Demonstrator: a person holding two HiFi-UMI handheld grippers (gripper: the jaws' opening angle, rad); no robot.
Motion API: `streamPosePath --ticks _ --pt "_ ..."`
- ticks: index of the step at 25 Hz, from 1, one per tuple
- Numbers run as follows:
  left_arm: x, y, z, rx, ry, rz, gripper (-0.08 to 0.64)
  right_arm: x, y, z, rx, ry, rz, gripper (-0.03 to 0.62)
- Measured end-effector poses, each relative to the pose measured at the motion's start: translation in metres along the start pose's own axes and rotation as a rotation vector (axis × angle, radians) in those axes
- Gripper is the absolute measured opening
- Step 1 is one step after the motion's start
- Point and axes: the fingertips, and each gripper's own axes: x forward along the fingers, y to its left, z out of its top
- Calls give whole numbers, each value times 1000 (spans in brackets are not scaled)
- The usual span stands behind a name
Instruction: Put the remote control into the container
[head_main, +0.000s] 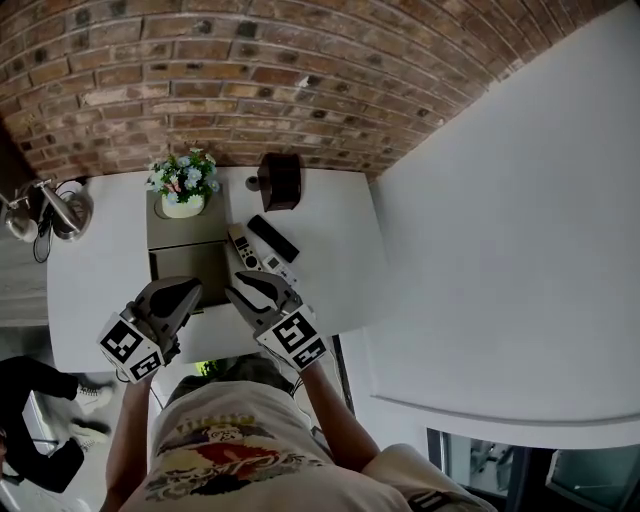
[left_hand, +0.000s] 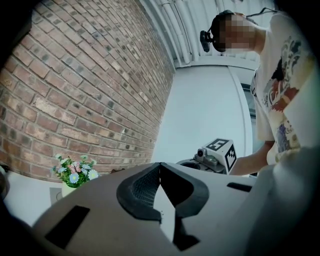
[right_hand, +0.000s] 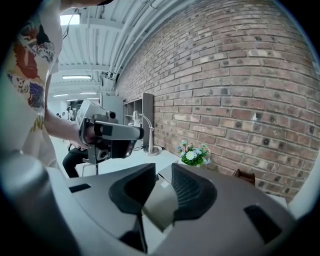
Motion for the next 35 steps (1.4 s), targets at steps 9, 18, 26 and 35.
streamPosePath --ticks 9,18,26,35 --pt "11 20 -14 -13 29 12 6 9 -27 -30 14 81 -32 114" --pt "48 16 -41 -52 84 2 6 8 -62 -73 64 134 -36 130" --pt "65 9 -64 -62 105 32 6 7 -86 -131 95 218 -46 175" --pt "75 6 -87 -101 138 101 6 5 -101 -192 113 331 -10 207"
